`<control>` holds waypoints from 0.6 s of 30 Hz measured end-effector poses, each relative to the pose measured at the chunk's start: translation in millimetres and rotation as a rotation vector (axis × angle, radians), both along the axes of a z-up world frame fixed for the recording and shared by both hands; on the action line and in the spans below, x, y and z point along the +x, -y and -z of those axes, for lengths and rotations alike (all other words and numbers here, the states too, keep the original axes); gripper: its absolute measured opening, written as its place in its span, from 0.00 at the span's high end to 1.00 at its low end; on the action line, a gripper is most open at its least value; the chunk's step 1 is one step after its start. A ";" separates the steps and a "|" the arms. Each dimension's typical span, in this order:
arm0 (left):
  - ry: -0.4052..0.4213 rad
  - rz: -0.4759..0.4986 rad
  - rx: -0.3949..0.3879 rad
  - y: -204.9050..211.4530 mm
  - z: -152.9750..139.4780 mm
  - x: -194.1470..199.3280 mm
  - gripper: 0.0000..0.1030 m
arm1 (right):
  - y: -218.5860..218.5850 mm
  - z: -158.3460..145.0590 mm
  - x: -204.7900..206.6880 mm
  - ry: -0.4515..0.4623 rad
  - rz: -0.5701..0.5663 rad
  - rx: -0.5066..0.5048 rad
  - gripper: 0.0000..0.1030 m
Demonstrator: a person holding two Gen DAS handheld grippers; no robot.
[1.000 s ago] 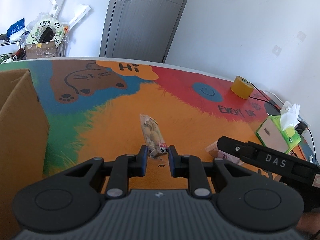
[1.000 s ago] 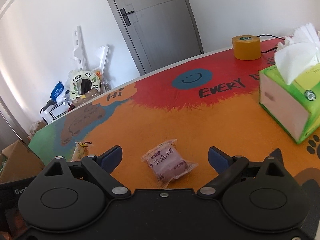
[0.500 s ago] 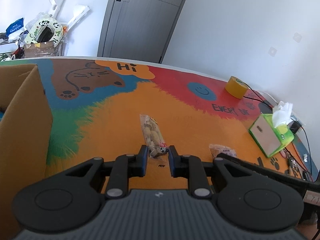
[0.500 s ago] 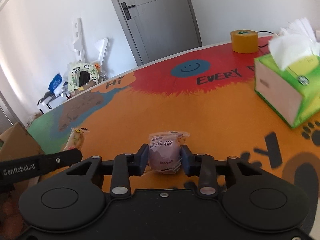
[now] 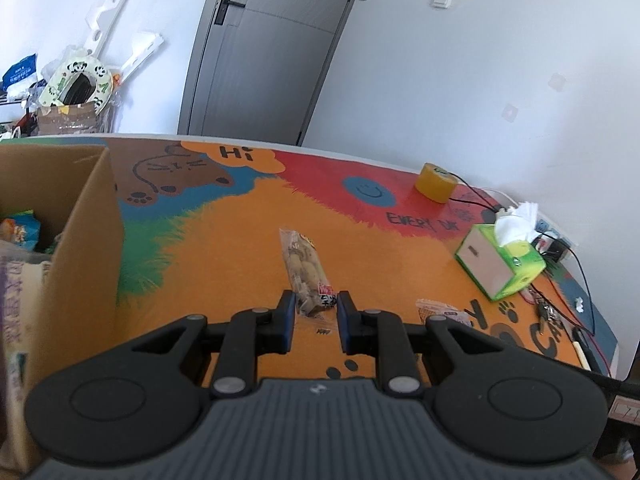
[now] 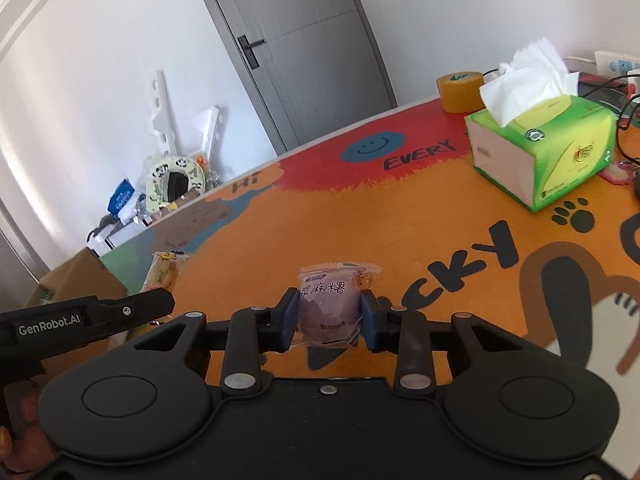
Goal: Organize snacks
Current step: 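Carry both held snacks over the cardboard box with both grippers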
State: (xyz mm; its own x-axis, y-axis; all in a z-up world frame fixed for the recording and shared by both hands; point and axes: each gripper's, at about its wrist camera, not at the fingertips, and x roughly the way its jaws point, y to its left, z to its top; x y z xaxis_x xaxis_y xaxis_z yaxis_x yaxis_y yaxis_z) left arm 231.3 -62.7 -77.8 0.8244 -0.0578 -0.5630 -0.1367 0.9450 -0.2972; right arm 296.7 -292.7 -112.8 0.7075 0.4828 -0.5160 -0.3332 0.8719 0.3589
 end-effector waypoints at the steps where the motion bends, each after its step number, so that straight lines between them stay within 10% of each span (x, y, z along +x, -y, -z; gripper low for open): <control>1: 0.007 0.002 0.001 0.5 -2.1 -4.3 0.80 | 0.9 -1.5 -3.1 0.005 0.002 0.005 0.68; 18: 0.115 0.004 0.017 -0.8 -34.5 -62.0 0.80 | 4.1 -32.9 -54.5 0.112 -0.010 0.045 0.68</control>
